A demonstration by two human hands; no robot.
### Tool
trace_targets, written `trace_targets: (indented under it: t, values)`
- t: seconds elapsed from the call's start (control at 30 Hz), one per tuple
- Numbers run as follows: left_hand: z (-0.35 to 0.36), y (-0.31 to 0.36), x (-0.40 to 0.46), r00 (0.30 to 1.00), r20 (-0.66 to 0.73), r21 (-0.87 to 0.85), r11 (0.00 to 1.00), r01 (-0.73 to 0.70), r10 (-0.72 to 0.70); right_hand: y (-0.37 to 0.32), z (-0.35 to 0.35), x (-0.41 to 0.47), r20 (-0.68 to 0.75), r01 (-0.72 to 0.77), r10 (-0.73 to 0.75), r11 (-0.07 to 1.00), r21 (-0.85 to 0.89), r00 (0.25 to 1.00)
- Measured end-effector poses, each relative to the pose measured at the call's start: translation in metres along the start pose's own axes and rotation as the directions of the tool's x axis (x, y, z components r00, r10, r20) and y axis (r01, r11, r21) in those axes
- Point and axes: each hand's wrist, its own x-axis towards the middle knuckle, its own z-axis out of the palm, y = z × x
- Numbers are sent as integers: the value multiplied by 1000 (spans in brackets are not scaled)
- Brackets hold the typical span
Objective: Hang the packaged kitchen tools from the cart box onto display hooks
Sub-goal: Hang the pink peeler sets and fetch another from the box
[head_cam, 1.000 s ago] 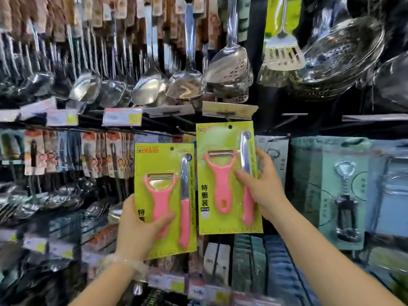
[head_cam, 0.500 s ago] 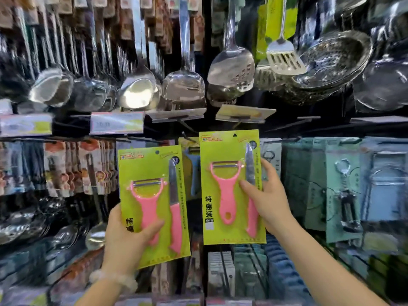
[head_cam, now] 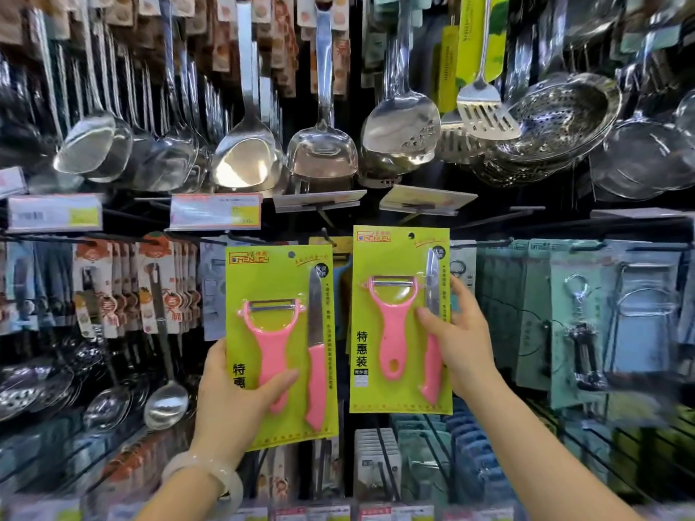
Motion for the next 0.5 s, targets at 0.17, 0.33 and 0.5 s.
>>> trace_targets:
  t: [0.17,0.33,0.5]
  values:
    - [0,-1,0,1000,-14,5,1000,-20,20,4,-5,8,-1,-61,61,996,61,998]
    - [10,-2,1,1000,-2,24,1000,0,0,-2,-3,25,-11,-65,65,952,-299,998]
    - [34,-2,-4,999,42,4,1000,-6,6,-23,-3,9,-2,29,-36,855,-517,999]
